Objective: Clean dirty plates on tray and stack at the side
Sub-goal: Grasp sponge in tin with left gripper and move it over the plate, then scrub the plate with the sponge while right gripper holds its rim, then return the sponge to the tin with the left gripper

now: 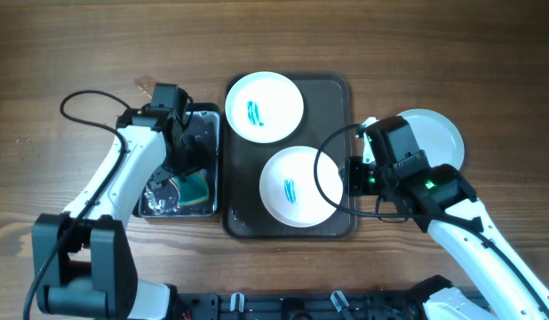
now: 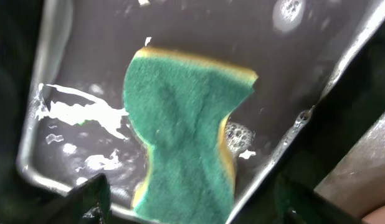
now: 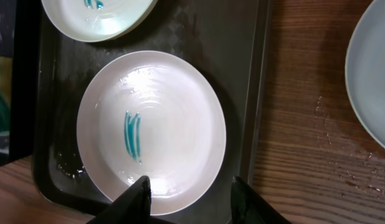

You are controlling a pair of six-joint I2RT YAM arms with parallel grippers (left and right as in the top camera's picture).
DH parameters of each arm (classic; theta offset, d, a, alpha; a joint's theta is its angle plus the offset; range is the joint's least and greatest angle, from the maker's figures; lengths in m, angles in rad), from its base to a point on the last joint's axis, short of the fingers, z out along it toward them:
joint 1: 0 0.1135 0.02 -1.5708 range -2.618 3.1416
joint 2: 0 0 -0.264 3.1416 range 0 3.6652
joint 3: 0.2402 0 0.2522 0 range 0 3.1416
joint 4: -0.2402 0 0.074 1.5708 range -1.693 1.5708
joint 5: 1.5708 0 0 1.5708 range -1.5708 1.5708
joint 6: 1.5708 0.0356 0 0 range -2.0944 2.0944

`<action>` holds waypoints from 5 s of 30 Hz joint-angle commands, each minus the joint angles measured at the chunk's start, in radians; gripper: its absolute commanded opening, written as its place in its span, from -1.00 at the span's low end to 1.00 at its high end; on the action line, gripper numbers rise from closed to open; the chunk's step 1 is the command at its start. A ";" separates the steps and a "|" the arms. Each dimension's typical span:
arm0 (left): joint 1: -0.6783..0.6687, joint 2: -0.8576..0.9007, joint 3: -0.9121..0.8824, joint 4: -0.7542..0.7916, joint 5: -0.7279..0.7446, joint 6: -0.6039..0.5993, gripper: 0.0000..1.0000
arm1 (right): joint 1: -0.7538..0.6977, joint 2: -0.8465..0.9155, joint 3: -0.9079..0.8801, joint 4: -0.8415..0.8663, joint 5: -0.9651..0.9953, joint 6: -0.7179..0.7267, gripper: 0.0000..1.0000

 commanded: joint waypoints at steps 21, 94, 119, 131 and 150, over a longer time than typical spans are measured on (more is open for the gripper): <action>0.001 -0.169 0.129 -0.105 0.021 0.032 -0.92 | -0.234 0.266 0.008 0.037 -0.325 -0.214 -0.12; -0.613 0.340 0.051 0.553 0.422 -0.295 -0.92 | -0.027 0.545 -0.008 0.266 -0.058 -0.023 -0.91; -0.498 0.232 0.106 0.095 -0.136 -0.323 -0.92 | -0.027 0.545 -0.008 0.258 -0.058 -0.023 -0.91; -0.496 0.044 0.106 0.025 -0.125 -0.371 -0.92 | -0.027 0.545 -0.008 0.257 -0.058 -0.023 -0.91; -0.049 -0.108 -0.117 0.099 -0.177 -0.204 -0.92 | -0.027 0.545 -0.008 0.265 -0.058 -0.040 -0.91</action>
